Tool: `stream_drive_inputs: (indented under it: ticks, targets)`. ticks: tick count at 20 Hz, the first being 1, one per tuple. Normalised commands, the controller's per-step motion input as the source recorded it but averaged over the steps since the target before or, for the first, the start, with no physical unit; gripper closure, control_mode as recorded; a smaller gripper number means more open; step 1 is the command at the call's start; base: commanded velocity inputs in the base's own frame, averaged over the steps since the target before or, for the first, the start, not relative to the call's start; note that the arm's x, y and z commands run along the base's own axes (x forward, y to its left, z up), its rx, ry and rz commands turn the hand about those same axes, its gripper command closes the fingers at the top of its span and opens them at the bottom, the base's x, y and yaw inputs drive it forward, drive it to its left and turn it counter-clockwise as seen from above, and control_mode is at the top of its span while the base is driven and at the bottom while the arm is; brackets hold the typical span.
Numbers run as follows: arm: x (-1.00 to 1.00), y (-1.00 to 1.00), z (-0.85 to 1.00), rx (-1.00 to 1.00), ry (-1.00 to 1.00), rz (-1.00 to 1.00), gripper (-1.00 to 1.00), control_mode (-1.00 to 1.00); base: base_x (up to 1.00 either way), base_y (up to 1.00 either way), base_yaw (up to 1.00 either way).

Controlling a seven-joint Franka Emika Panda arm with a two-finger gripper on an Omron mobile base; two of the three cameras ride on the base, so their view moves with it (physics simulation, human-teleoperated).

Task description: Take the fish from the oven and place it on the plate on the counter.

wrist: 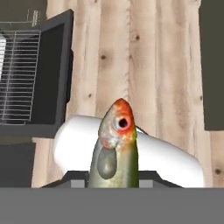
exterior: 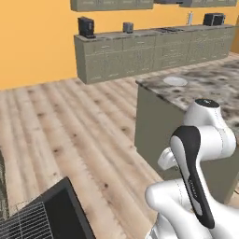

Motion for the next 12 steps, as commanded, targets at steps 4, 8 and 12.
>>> stream_drive_inputs:
  ticks: [4,8,12]
  targets:
    - [0.0,0.0,0.0,0.0,0.0,0.0,1.0,1.0,0.53,-0.17,-0.64]
    - [0.0,0.0,0.0,0.0,0.0,0.0,1.0,1.0,1.0,-0.57,-0.03]
    - [0.0,0.0,0.0,0.0,0.0,0.0,1.0,1.0,1.0,-0.59,0.09]
